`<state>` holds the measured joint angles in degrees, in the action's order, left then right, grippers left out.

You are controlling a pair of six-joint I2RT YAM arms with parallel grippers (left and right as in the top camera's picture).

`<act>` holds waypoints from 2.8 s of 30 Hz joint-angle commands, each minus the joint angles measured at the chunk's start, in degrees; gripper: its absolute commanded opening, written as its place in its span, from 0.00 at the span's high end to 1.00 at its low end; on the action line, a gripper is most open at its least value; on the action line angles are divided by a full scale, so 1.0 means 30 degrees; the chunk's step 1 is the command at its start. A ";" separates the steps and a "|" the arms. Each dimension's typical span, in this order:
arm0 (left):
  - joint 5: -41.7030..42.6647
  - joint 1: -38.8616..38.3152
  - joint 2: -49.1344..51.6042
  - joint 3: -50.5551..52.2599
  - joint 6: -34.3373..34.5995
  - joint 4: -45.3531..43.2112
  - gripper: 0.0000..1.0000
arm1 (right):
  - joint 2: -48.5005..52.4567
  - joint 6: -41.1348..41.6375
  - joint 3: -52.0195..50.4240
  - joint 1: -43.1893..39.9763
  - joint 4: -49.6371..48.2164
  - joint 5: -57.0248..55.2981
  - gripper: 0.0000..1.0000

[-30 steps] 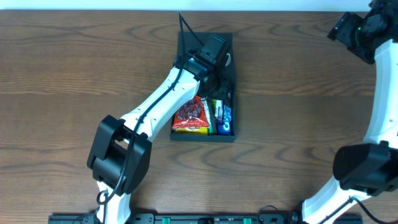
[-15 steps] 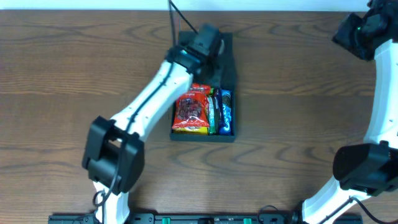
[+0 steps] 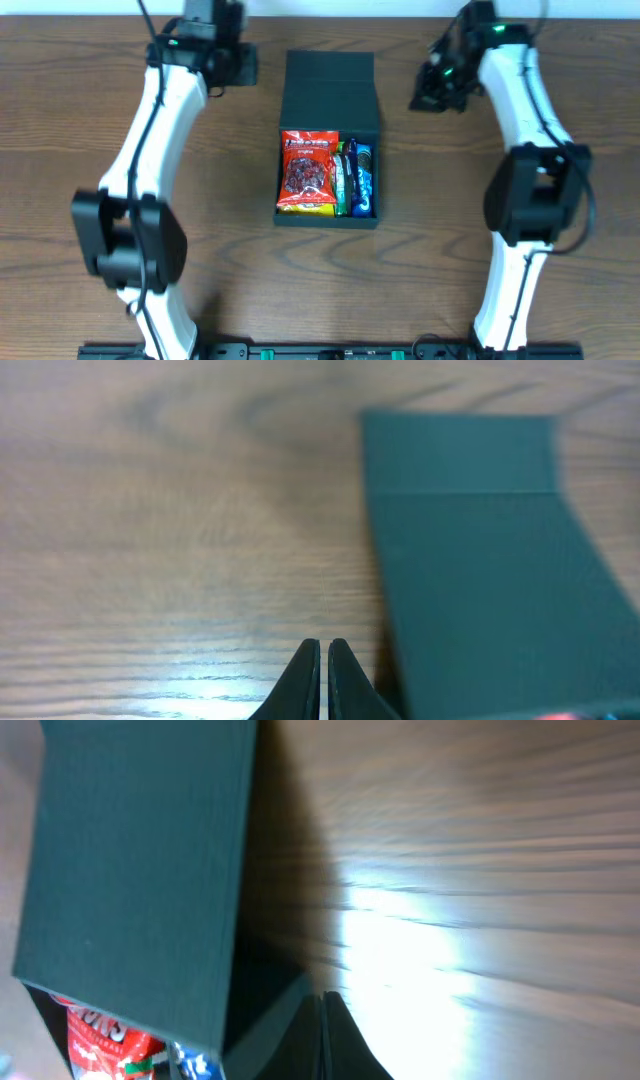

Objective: Pack container
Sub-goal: 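Raise the left gripper and move both grippers to the box lid, then grip the lid edges with both grippers and tilt it forward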

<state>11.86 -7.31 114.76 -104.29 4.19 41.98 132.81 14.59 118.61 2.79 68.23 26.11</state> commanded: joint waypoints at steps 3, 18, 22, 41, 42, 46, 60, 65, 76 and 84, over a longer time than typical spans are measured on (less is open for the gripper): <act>0.6608 0.1180 0.3373 0.0015 0.1326 -0.0204 0.94 | 0.1807 -0.0780 -0.0087 0.0896 -0.0044 0.3104 0.98; 0.8597 0.0495 0.6608 0.0015 0.4707 -0.1384 0.94 | 0.3490 -0.0605 -0.0087 0.1494 -0.2171 0.4473 0.99; 0.9245 0.0160 0.6645 0.0015 0.5209 -0.2091 0.94 | 0.3490 -0.0794 -0.0087 0.1530 -0.2849 0.5457 0.99; 1.2947 0.1311 0.5807 -0.1974 0.4510 -0.3220 0.94 | 0.0313 -0.4393 -0.0036 0.0517 -0.4262 0.7388 0.98; 1.2947 0.1326 0.5544 -0.2142 0.4306 -0.3228 0.94 | -0.0073 -0.4532 -0.0036 0.0517 -0.4357 0.7395 0.98; 1.2917 0.1326 0.3781 -0.2426 0.2754 -0.3235 0.94 | -0.1858 -0.4918 -0.0036 0.0525 -0.4918 0.7402 0.98; 1.2983 0.1304 -0.3242 -0.2426 -0.5326 0.0379 0.94 | -0.8196 -0.9930 -0.0036 0.0525 -0.2091 0.7213 0.99; 1.3056 0.1290 -0.3781 -0.2419 -0.7337 0.2885 0.94 | -1.0156 -1.1038 -0.0036 0.0517 -0.1792 0.5574 0.98; 0.7803 0.1428 -0.2419 -0.0619 -0.3541 0.2200 0.94 | -0.7672 -0.9304 -0.0976 0.0328 -0.0940 0.1741 0.98; 1.0710 0.1719 0.2390 0.0350 0.0262 -0.0160 0.94 | -0.1989 -0.7147 -0.1727 -0.1311 -0.2681 0.7905 0.98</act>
<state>40.51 -2.70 119.57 -103.79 0.23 41.76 125.29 -9.02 113.56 0.43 60.23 40.71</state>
